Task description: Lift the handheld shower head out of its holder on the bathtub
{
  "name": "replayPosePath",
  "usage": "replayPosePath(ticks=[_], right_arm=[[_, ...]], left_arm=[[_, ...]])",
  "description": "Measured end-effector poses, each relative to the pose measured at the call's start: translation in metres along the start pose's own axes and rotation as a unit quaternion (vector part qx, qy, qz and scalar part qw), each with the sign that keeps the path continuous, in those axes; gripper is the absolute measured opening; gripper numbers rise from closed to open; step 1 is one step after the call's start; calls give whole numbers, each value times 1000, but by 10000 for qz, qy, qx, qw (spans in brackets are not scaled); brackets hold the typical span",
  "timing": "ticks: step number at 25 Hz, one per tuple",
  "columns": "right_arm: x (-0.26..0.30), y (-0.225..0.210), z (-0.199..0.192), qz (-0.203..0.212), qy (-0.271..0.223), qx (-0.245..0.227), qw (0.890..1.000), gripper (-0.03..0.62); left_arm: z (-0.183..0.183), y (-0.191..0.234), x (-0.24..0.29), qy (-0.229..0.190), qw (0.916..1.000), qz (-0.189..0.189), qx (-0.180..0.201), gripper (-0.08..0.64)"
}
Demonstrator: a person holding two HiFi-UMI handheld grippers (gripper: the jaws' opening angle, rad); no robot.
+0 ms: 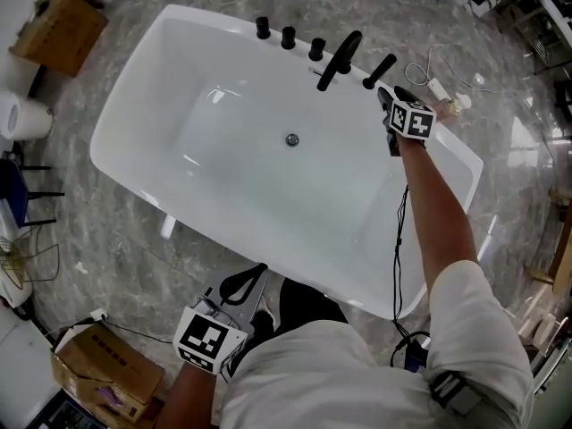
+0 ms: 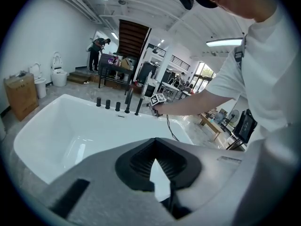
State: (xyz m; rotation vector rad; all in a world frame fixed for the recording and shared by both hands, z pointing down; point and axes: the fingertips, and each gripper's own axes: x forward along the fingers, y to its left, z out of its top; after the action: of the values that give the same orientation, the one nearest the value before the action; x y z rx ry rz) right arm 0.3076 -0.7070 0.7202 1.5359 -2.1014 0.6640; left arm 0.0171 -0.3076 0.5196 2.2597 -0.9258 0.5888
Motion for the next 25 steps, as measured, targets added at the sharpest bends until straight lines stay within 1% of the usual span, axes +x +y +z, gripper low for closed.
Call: replayPosePath(ticks=[9, 12, 16, 18, 20, 23, 25], right_arm=[[57, -20, 6, -237, 105, 193, 9995, 230], [72, -29, 7, -316, 77, 379, 9988, 232], [90, -39, 13, -407, -1, 634, 9972, 233], [98, -41, 15, -434, -6, 623, 9971, 233], [105, -42, 17, -495, 18, 512, 9975, 230], [112, -43, 22, -536, 16, 342, 9980, 213], [113, -43, 25, -558, -12, 335, 9979, 181]], left_arm=[[-9, 11, 32, 208, 9995, -177, -171, 6], [-13, 19, 38, 282, 9991, -179, -241, 6], [-13, 29, 44, 260, 9991, -157, -313, 6], [-16, 32, 47, 306, 9987, -155, -369, 6], [-19, 33, 50, 338, 9984, -168, -415, 6], [-20, 33, 53, 276, 9985, -181, -428, 6], [-22, 35, 52, 283, 9984, -154, -468, 6]])
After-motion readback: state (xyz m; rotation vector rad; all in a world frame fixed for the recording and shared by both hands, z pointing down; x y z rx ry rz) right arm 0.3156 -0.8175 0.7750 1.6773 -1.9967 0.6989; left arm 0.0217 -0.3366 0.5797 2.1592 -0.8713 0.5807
